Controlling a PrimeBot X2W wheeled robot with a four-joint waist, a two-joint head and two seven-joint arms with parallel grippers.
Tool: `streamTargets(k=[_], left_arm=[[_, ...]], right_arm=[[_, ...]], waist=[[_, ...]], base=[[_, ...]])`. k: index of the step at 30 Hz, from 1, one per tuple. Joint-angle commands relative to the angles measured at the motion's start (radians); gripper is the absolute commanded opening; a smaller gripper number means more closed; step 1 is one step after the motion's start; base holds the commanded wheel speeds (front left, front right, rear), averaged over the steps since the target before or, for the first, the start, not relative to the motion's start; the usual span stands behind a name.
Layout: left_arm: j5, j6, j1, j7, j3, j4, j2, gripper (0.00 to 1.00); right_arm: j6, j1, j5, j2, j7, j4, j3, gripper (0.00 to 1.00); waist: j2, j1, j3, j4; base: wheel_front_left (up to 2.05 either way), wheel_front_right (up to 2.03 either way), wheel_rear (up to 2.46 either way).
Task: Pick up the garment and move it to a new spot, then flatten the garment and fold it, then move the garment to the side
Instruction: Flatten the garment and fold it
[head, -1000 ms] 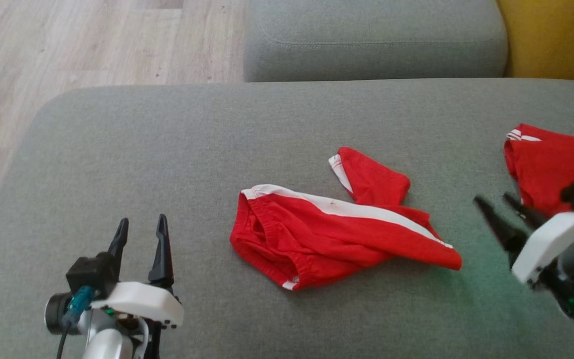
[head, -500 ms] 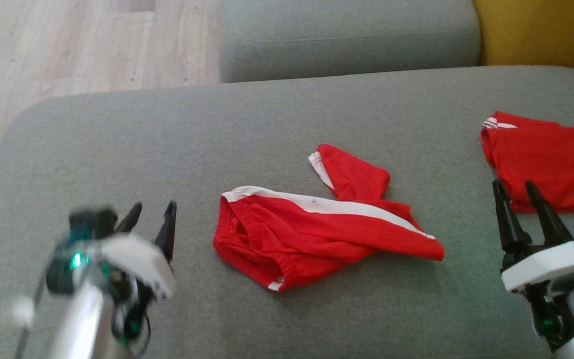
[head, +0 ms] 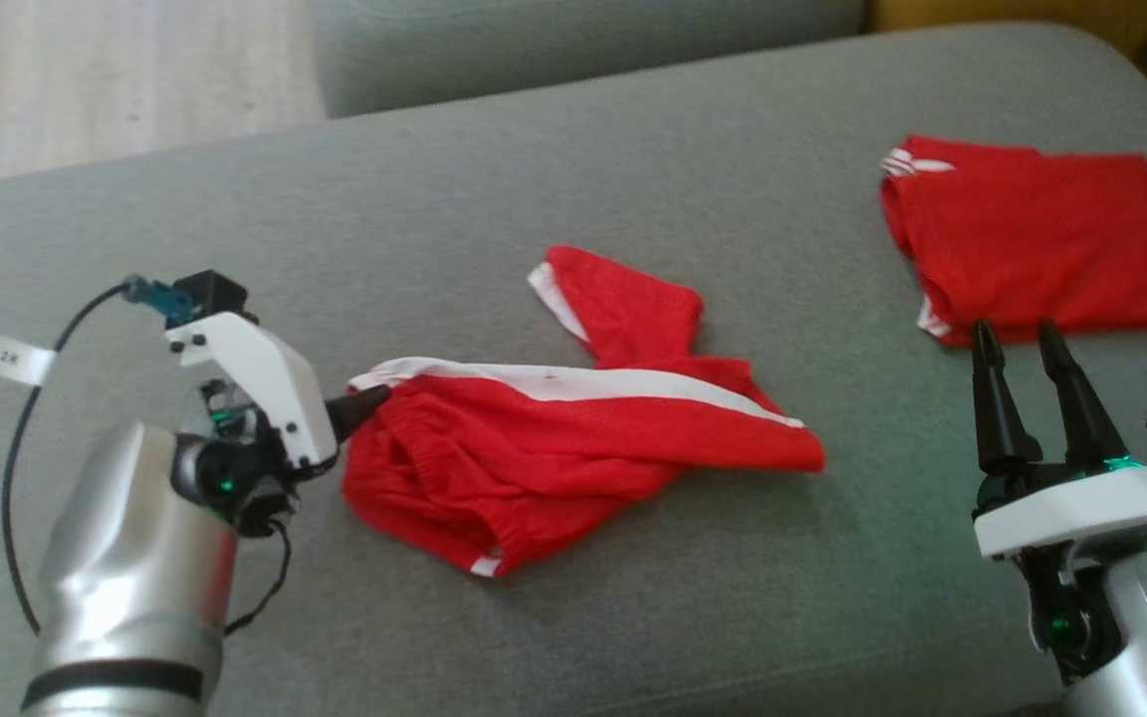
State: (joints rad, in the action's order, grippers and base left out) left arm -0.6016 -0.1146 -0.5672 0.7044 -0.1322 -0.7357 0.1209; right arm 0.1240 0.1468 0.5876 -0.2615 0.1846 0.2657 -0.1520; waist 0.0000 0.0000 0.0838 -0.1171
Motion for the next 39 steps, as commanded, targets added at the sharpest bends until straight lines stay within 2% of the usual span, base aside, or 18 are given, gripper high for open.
streamTargets(k=[1,9,10,11,12,13,19,23,26,32,36,39], left_arm=[[-0.032,-0.003,-0.078,0.028,0.055,-0.005,0.034,1.0],[-0.06,0.002,-0.147,0.022,0.079,-0.123,0.05,1.0],[-0.062,0.001,-0.154,0.022,0.079,-0.138,0.05,0.8],[-0.063,0.0,-0.16,0.02,0.077,-0.15,0.051,0.38],[-0.064,-0.001,-0.166,0.016,0.076,-0.161,0.051,0.14],[-0.067,-0.003,-0.172,0.011,0.075,-0.168,0.051,0.0],[-0.115,-0.015,-0.19,0.02,0.033,-0.131,0.045,0.0],[-0.213,-0.016,-0.145,0.105,-0.075,0.053,0.074,0.0],[-0.32,-0.016,-0.077,0.184,-0.141,0.242,0.134,0.0],[-0.465,-0.016,0.122,0.327,-0.24,0.546,0.306,0.0],[-0.494,-0.016,0.219,0.319,-0.253,0.628,0.385,0.0],[-0.495,-0.016,0.257,0.274,-0.258,0.61,0.395,0.01]], right_arm=[[0.007,0.026,-0.013,-0.004,0.001,-0.037,-0.011,1.0],[0.007,0.04,-0.009,0.001,0.002,-0.03,-0.01,1.0],[0.007,0.041,-0.009,0.001,0.003,-0.029,-0.009,1.0],[0.007,0.042,-0.009,0.001,0.004,-0.028,-0.008,1.0],[0.007,0.041,-0.009,0.001,0.005,-0.026,-0.006,1.0],[0.007,0.04,-0.01,0.0,0.006,-0.024,-0.003,1.0],[0.007,0.023,-0.02,-0.002,0.003,-0.018,0.009,1.0],[0.007,0.004,-0.027,-0.001,-0.007,-0.02,0.02,1.0],[0.007,-0.016,-0.036,-0.004,-0.02,-0.021,0.032,1.0],[0.007,-0.05,-0.051,0.002,-0.046,-0.038,0.057,1.0],[0.007,-0.061,-0.058,0.004,-0.061,-0.055,0.07,1.0],[0.007,-0.062,-0.062,0.003,-0.072,-0.063,0.072,1.0]], waist=[[0.0,0.0,0.03,-0.04],[0.0,0.0,0.05,-0.076],[0.0,0.0,0.051,-0.077],[0.0,0.0,0.052,-0.077],[0.0,0.0,0.051,-0.075],[0.0,0.0,0.048,-0.072],[0.0,0.0,0.011,-0.025],[0.0,0.0,-0.018,0.017],[0.0,0.0,-0.04,0.051],[0.0,0.0,-0.066,0.102],[0.0,0.0,-0.066,0.118],[0.0,0.0,-0.065,0.12]], base=[[0.0,0.0,0.0],[0.0,0.0,0.0],[0.0,0.0,0.0],[0.0,0.0,0.0],[0.0,0.0,0.0],[0.0,0.0,0.0],[0.0,0.0,0.0],[0.0,0.0,0.0],[0.0,0.0,0.0],[0.0,0.0,0.0],[0.0,0.0,0.0],[0.0,0.0,0.0]])
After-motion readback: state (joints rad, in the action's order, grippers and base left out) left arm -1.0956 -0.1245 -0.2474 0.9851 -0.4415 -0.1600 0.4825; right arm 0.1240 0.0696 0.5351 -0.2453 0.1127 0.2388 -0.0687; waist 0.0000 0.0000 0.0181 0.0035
